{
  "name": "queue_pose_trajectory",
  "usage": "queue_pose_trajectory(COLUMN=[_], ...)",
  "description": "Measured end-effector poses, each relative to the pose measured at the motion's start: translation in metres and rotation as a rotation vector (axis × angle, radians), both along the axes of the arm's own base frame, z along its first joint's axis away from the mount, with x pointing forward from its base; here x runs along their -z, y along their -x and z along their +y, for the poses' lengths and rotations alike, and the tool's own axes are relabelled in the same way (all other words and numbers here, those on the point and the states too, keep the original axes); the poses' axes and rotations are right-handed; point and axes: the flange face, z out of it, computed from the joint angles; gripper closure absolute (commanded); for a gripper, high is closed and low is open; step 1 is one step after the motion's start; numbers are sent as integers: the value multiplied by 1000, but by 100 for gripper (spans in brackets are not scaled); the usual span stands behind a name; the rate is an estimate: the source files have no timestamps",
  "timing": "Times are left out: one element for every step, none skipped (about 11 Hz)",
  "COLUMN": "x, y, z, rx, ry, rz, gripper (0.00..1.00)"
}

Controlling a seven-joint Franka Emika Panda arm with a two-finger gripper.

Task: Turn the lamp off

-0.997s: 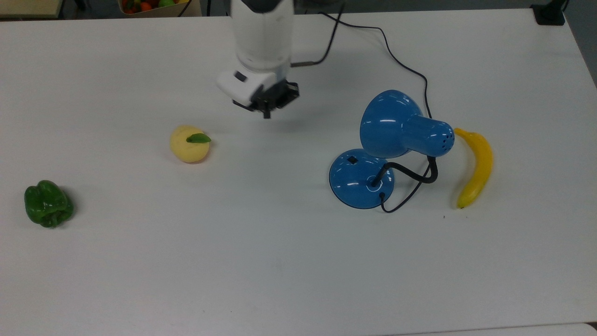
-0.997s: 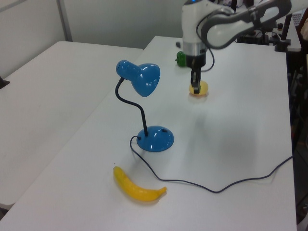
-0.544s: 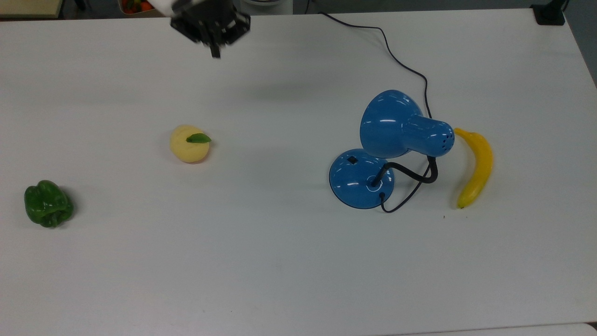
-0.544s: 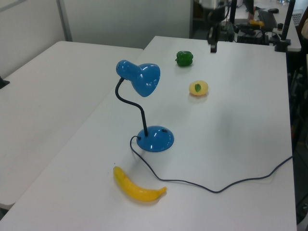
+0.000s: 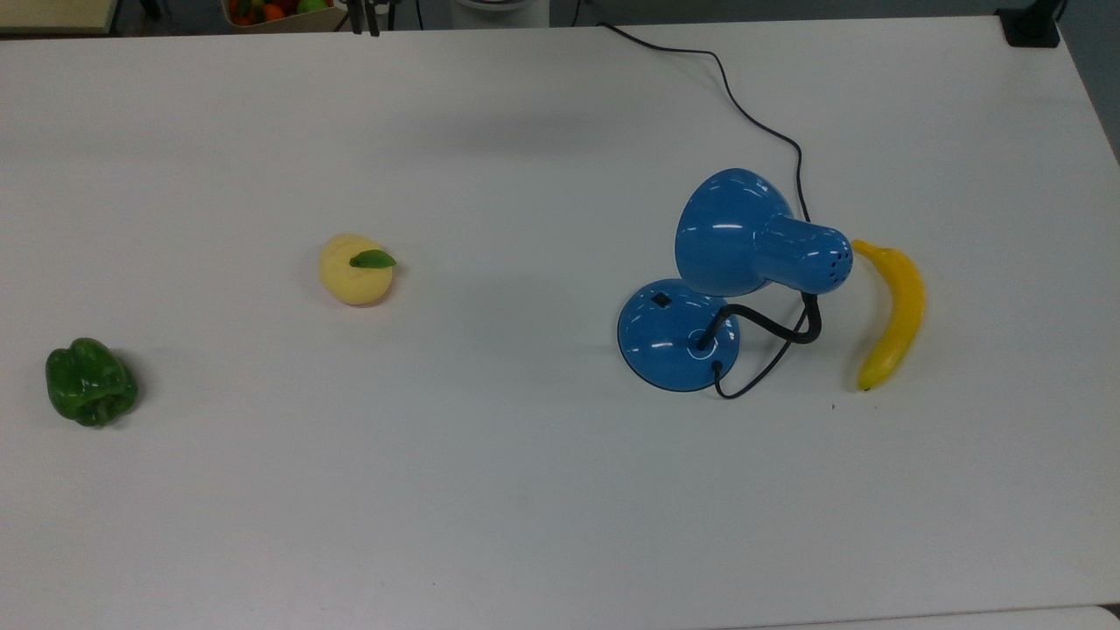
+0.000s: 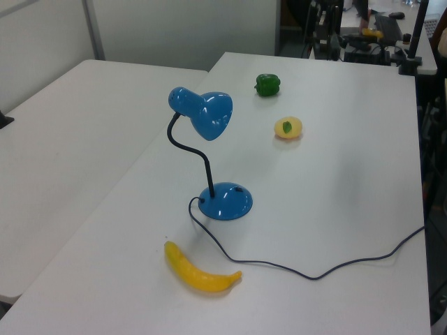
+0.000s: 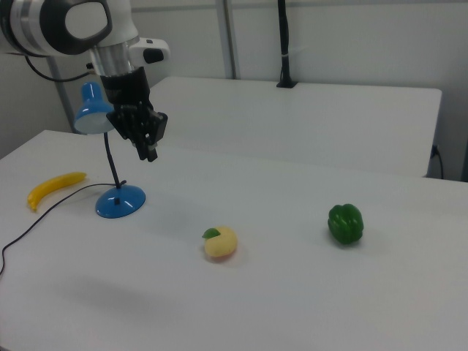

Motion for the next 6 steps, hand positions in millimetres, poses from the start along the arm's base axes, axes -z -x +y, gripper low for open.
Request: queue_pose_trajectory(x=[-1,-1,-3,-3,-4,-4], y=[0,1,1,2,2,2], z=[-1,-2,-3,-6,-8,-9], rx=[2,4,6,11,15,16], ry=[0,0,0,0,0,0], rz=[-1,-3,-4,-6,-6,-7], gripper=[0,0,0,0,0,0])
